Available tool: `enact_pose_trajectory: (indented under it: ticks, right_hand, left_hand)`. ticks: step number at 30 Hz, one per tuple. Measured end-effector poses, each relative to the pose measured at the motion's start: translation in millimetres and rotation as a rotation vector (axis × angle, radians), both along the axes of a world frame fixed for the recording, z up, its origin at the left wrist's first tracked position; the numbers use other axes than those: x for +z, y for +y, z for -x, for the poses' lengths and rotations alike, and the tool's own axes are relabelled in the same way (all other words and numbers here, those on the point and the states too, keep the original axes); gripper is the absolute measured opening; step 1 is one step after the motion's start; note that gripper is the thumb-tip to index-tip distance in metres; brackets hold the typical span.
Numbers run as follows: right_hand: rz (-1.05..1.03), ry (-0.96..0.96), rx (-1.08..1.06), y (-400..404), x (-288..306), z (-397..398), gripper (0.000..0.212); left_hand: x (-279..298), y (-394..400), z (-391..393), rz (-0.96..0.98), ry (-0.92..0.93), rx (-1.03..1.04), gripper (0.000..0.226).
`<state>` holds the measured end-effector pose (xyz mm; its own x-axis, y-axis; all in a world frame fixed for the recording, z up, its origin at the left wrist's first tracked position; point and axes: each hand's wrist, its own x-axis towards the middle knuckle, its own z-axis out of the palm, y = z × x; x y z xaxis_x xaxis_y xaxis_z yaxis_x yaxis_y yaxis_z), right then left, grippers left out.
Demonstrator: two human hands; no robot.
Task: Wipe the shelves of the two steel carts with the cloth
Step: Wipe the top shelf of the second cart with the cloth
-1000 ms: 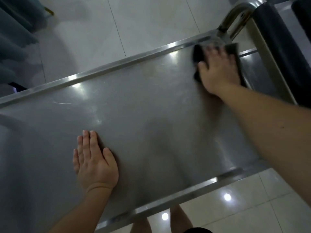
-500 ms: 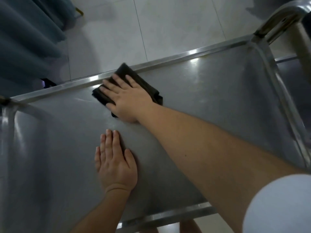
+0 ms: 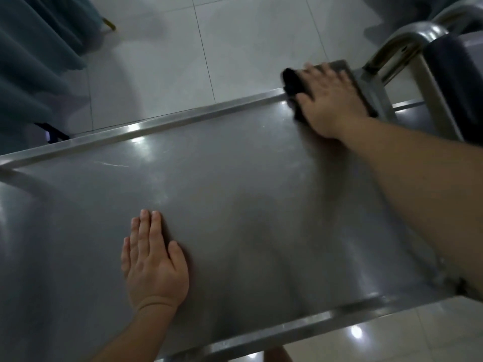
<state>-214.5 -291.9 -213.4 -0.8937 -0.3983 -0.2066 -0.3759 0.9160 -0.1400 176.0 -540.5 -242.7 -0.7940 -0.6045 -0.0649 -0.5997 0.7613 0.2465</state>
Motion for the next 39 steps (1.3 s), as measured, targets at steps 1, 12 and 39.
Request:
enact_pose_trajectory:
  ticks: [1,12,39]
  right_hand:
    - [-0.002,0.004,-0.061,20,1,7,0.07]
    - [-0.018,-0.036,-0.212,93,6,-74,0.075]
    - [-0.003,-0.051,0.022,95,-7,-164,0.071]
  left_hand:
    - [0,0,0,0.0,0.002,0.0,0.072]
    - [-1,-2,0,-0.005,0.021,-0.005,0.072]
    - [-3,-3,-2,0.002,0.026,-0.016,0.073]
